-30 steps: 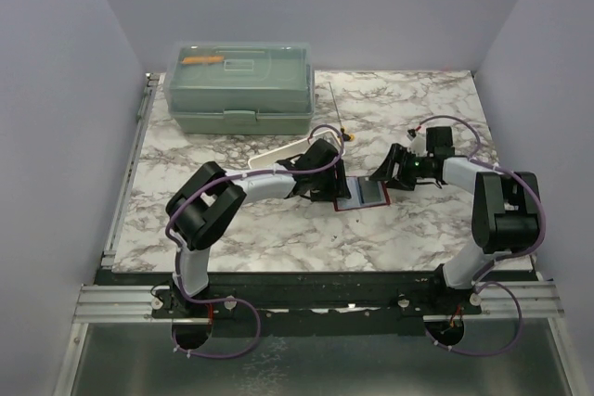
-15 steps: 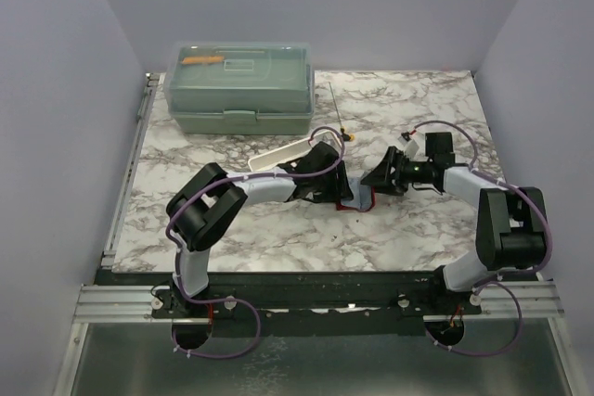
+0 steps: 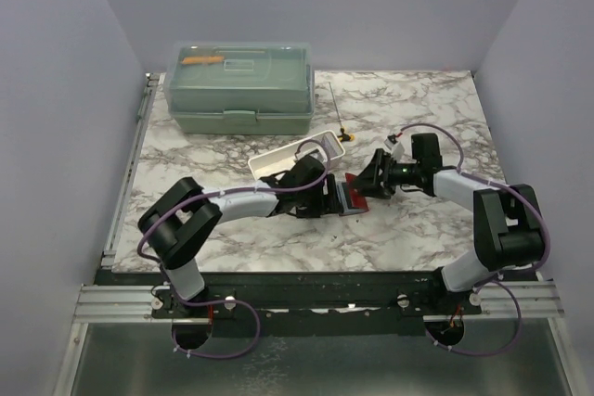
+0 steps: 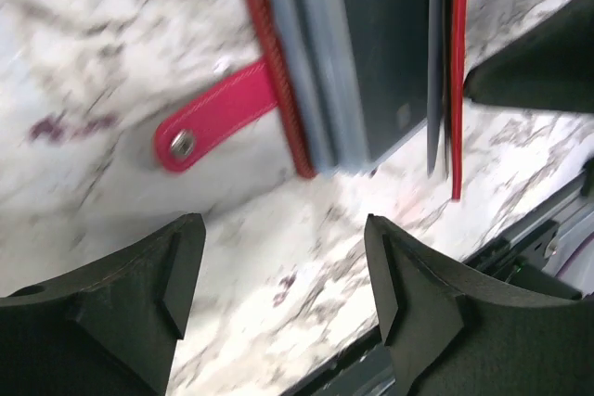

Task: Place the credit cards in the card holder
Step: Close the card holder at the center of the board.

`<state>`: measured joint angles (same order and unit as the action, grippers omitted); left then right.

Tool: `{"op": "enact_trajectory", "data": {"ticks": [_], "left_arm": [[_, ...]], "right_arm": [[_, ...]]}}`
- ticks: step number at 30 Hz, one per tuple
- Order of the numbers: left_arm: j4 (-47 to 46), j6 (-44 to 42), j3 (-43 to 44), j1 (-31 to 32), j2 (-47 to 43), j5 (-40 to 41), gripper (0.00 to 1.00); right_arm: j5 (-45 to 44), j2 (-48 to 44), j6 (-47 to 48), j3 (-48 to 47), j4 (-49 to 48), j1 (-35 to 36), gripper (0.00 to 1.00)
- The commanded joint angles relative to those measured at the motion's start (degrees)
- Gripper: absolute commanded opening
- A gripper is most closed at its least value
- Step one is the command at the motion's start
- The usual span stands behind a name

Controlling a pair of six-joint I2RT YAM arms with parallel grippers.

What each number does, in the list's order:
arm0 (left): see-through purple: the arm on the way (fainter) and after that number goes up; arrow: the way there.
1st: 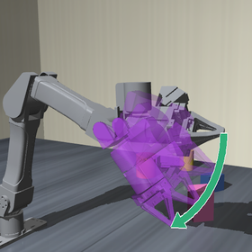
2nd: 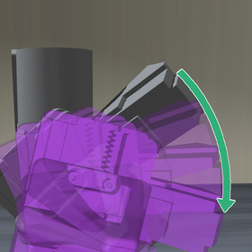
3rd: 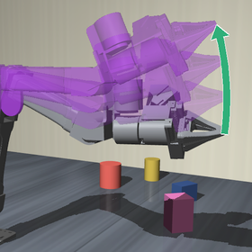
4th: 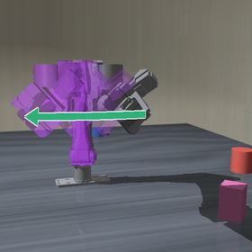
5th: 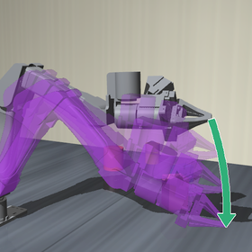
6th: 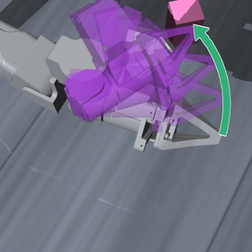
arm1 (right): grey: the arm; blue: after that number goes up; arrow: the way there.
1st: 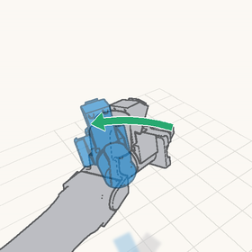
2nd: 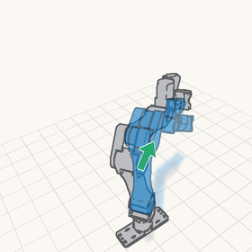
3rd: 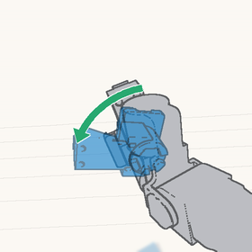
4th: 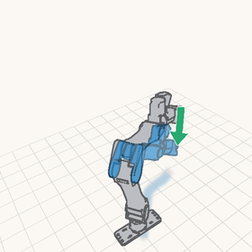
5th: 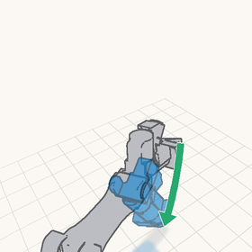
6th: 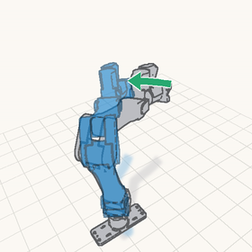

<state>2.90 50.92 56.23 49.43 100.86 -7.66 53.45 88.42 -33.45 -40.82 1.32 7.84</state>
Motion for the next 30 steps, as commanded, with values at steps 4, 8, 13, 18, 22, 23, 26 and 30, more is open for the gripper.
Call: {"op": "enact_trajectory", "data": {"ticks": [4,8,13,18,22,23,26,30], "left_arm": [[5.3,-0.7,-9.0,-0.7,-14.0,-2.5,0.77],[5.9,0.2,-9.3,-3.1,-16.4,-2.3,0.77],[5.1,0.7,-6.2,-5.9,-12.9,2.2,0.65],[2.9,0.9,-3.2,-5.7,-7.9,7.0,0.58],[0.5,2.0,-2.8,-5.6,-4.6,9.4,0.49],[0.1,2.6,-2.9,-5.6,-3.9,9.6,0.48],[-2.1,3.6,-3.5,-5.5,-2.8,10.1,0.39],[-4.5,3.8,-3.5,-5.4,-1.2,8.3,0.30]], "right_arm": [[0.1,3.8,-0.6,-0.7,-2.9,1.3,0.66],[-1.1,5.5,-0.6,-0.4,-3.9,2.4,0.58],[-3.4,7.8,1.1,0.1,-4.0,2.9,0.42],[-5.5,8.3,3.3,-0.5,-2.4,3.0,0.29],[-6.2,8.7,4.5,-0.7,-1.5,3.0,0.24],[-6.2,8.8,4.6,-0.7,-1.6,3.0,0.23],[-6.0,8.9,4.9,-0.7,-1.5,2.9,0.22],[-6.5,8.7,5.6,-0.9,-1.4,3.0,0.21]]}}
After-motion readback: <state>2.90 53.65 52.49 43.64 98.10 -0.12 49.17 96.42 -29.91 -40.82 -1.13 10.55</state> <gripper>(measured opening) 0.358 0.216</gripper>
